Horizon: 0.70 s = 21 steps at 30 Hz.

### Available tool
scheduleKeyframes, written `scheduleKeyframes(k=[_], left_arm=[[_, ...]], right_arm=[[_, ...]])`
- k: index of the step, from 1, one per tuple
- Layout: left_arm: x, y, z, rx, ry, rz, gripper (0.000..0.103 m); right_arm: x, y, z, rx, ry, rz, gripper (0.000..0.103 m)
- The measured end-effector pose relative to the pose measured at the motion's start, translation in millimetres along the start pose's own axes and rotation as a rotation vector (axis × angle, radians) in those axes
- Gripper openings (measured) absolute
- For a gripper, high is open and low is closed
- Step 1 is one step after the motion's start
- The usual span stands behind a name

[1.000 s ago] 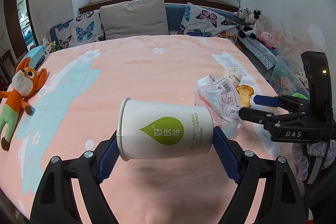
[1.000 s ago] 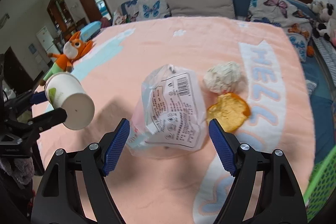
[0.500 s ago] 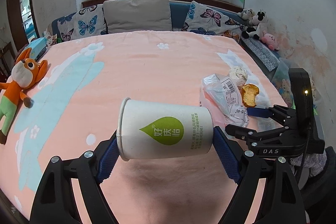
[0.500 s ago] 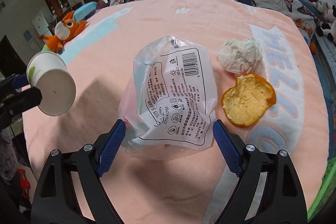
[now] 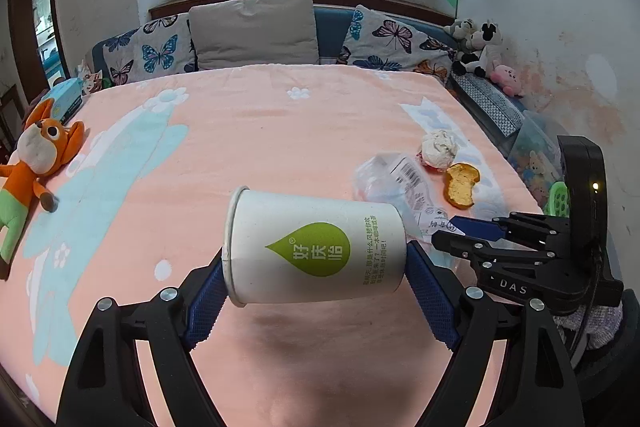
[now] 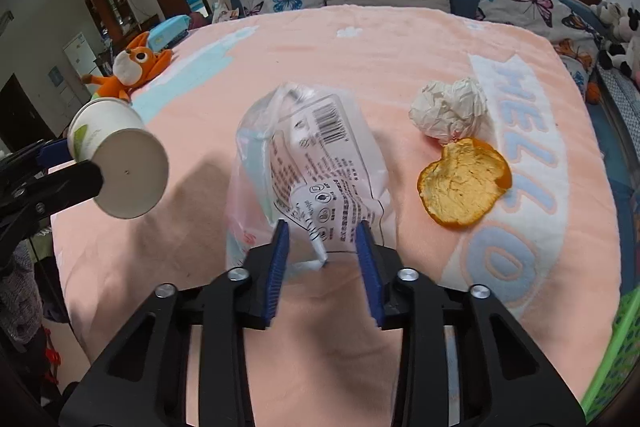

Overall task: Collect trash
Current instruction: 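Lift the white cup with the left tool while the right grasps the plastic bag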

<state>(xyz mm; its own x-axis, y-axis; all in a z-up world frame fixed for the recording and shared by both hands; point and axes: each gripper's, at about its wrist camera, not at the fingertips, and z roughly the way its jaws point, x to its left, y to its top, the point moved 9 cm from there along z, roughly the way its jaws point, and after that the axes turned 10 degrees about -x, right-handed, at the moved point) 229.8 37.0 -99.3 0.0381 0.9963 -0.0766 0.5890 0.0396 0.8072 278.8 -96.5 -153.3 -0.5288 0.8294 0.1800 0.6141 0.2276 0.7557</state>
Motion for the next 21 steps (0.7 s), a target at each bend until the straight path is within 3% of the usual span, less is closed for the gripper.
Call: scheduleKeyframes(k=[5,6,8,9,10,16,21], left_arm=[[-4,1,-5,-0.010,-0.004,0.010,0.081],[-5,2,-5,-0.011,-0.005,0.012,0.081],[-5,2,-6,-0.012,-0.008,0.012,0.081],[-4,1,-6,-0.012,-0.007,0.011,0.081],[-4,1,-6,-0.010,-0.007,0.011,0.081],[-1,-1,-6,-0.006,-0.003,0.002,0.081],[3,-2,-4,-0.001,0.000,-0.004,0.081]], right_arm=[[1,-9,-7,0.006,0.003,0.006,0.026],[1,-11,-8,0.009,0.009,0.012,0.029],[-1,-13,-10,0.001,0.001,0.027,0.048],[-1,-14,-11,-0.002,0.000,0.035,0.063],[-1,-14,-13,-0.009,0.003,0.043,0.067],[0,-14,-5,0.007,0.025,0.055,0.078],[-3,-16,13,0.038,0.040,0.082,0.082]])
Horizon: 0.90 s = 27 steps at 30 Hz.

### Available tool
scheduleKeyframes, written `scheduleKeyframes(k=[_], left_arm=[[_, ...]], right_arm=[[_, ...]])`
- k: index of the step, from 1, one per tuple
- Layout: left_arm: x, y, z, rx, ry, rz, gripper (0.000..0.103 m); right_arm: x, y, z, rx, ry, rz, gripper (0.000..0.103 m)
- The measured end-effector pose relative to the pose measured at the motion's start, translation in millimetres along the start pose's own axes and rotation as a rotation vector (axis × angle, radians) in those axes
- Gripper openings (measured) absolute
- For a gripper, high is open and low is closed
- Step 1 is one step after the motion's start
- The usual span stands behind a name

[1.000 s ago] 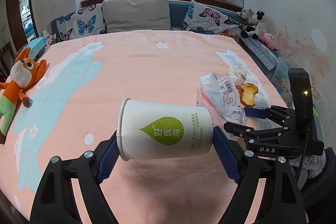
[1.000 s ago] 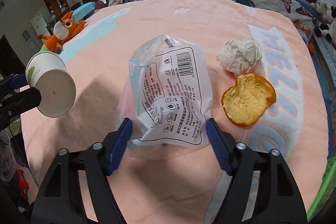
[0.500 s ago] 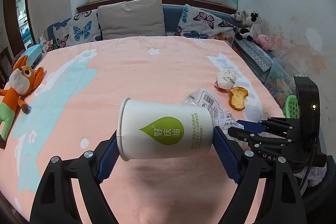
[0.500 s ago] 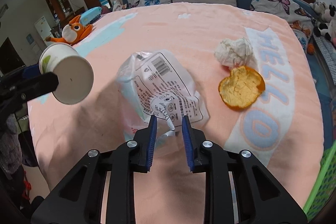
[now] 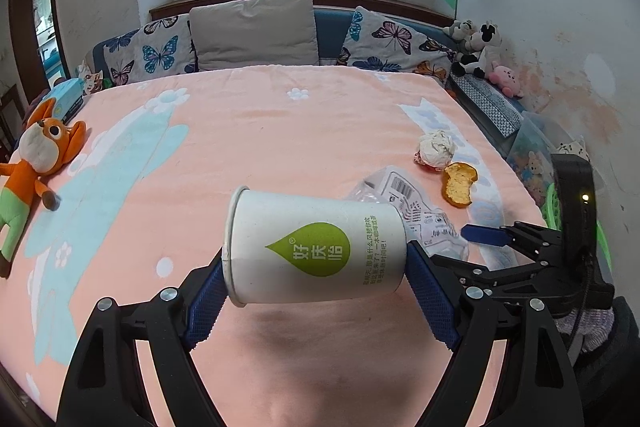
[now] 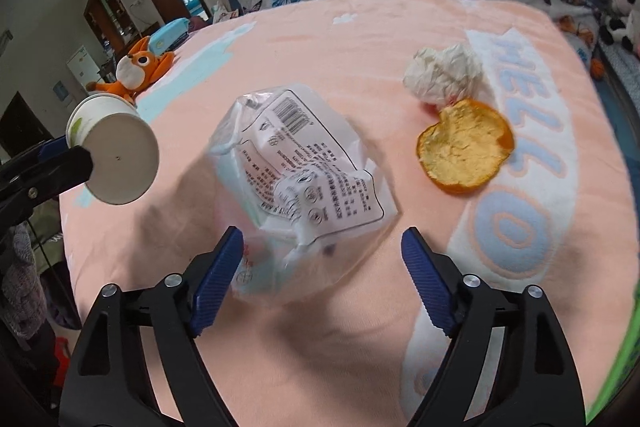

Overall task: Collect trash
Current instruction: 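Lift the white cup with the left tool while the right grasps the plastic bag, then carry the bag with the right tool while the left carries the cup to the basket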

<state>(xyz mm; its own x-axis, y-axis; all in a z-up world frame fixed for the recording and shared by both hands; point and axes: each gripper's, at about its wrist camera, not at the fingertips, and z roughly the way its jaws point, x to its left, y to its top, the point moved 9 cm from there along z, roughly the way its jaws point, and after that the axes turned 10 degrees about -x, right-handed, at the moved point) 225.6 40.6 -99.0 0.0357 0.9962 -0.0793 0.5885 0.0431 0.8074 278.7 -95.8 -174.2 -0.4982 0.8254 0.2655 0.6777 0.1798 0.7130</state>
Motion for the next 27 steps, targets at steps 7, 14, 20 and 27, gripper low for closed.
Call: scheduleKeyframes(k=[7,14,20,27], left_arm=[[3,-2,4,0.010,-0.005,-0.015,0.081],[-1,1,-1,0.001,-0.010,-0.006,0.081],[-9,7,-10,-0.017,-0.024,0.006,0.080],[-32,18,-18,-0.041,-0.062,0.035,0.081]], right_arm=[[12,-3,0,0.003,-0.019,-0.065,0.056],[24,0,-10,-0.034,-0.018,-0.106,0.034],[24,4,-33,-0.077,-0.018,-0.093,0.031],[6,4,-78,-0.143,-0.060,-0.048,0.031]])
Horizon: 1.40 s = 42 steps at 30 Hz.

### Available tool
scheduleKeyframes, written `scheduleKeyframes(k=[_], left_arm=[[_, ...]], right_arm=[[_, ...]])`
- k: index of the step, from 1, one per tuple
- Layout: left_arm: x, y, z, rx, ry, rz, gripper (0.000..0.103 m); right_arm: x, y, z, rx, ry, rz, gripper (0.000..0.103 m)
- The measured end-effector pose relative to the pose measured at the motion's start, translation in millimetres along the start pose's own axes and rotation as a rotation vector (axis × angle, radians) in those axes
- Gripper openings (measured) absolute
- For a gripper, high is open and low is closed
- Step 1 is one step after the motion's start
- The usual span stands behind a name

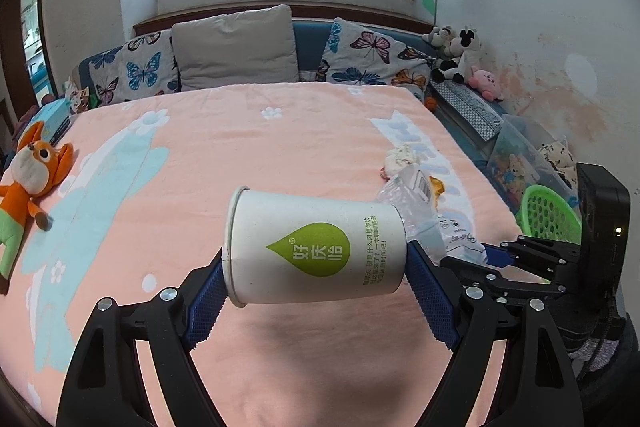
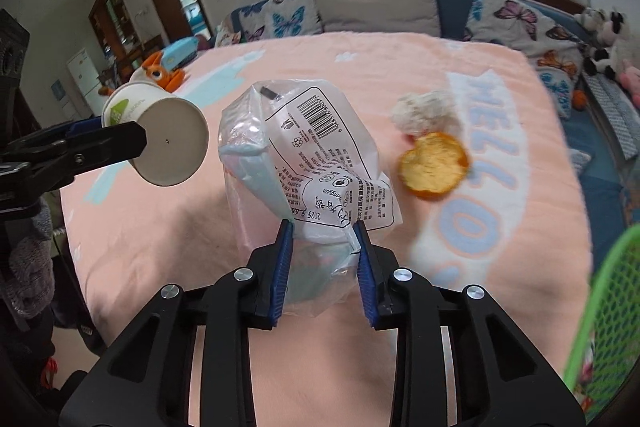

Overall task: Collect trash
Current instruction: 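Carry the bag with the right tool while the left carries the cup to the basket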

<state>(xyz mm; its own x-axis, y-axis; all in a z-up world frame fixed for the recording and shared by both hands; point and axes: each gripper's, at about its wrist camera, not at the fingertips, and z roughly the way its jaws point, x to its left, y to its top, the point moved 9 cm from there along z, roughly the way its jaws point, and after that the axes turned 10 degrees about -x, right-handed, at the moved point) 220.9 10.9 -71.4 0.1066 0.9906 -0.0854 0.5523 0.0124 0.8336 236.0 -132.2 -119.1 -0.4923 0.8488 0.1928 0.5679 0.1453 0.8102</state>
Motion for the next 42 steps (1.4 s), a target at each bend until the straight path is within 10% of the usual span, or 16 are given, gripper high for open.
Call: scheduleKeyframes(k=[22,42], left_arm=[[-173,11,19,0.032,-0.280,0.190,0.081],[-289,8,42,0.076,-0.409,0.313,0.081]], right_arm=[[-179,-53,-176,-0.101,-0.433,0.255,0.033],[-274,-104,-209,-0.087,-0.609,0.421,0.052]])
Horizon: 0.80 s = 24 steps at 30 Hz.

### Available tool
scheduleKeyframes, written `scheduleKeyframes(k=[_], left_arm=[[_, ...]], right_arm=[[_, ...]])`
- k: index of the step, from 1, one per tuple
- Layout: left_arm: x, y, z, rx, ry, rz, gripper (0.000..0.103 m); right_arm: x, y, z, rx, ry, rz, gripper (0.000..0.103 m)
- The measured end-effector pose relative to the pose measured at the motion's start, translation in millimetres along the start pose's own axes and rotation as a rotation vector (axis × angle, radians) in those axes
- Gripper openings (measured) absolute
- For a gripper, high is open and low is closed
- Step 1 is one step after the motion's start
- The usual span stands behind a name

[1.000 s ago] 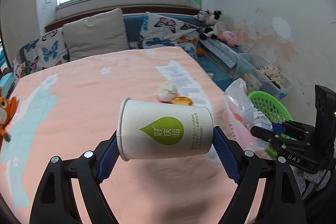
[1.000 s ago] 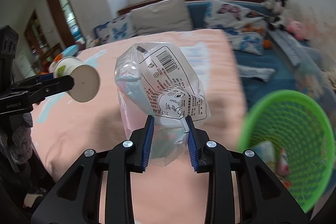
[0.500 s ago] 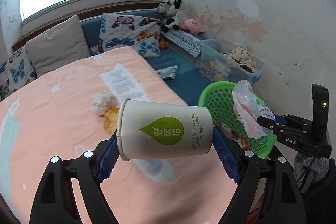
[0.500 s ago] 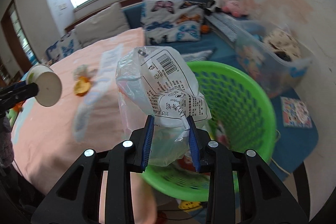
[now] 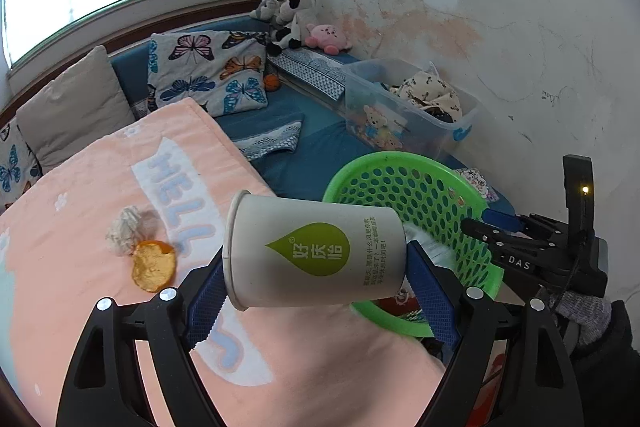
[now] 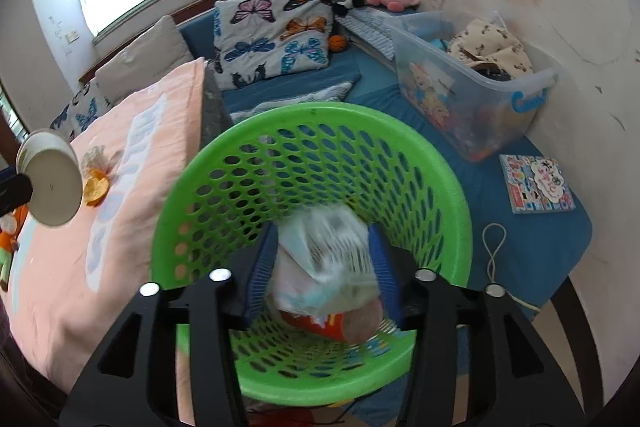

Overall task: Collect trash
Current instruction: 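Carry the bag with the right tool while the left carries the cup to the basket, then open the right tool over the basket while the left tool drops the white cup in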

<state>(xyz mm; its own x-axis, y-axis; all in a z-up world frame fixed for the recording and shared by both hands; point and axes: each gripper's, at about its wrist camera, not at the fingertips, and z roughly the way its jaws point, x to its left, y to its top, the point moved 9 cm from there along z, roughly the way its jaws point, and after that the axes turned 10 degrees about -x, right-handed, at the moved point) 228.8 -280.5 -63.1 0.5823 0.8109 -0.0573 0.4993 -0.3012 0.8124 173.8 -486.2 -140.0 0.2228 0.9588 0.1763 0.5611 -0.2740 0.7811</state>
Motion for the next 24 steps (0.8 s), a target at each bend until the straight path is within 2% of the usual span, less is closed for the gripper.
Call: scheduleKeyframes(k=[7,13,24], left_arm=[[-24,-3,23,0.038,-0.032,0.041,0.081],[-40,-9,40,0.064,-0.042,0.073,0.081],[-32,-16,42,0.082,-0.038,0.069,0.081]], right_arm=[[-7,-3,-13,-0.017,0.001,0.018,0.060],[-11,-4,-26,-0.035,0.004,0.035,0.062],[-11,-1,-29,-0.049,0.017,0.045,0.065]])
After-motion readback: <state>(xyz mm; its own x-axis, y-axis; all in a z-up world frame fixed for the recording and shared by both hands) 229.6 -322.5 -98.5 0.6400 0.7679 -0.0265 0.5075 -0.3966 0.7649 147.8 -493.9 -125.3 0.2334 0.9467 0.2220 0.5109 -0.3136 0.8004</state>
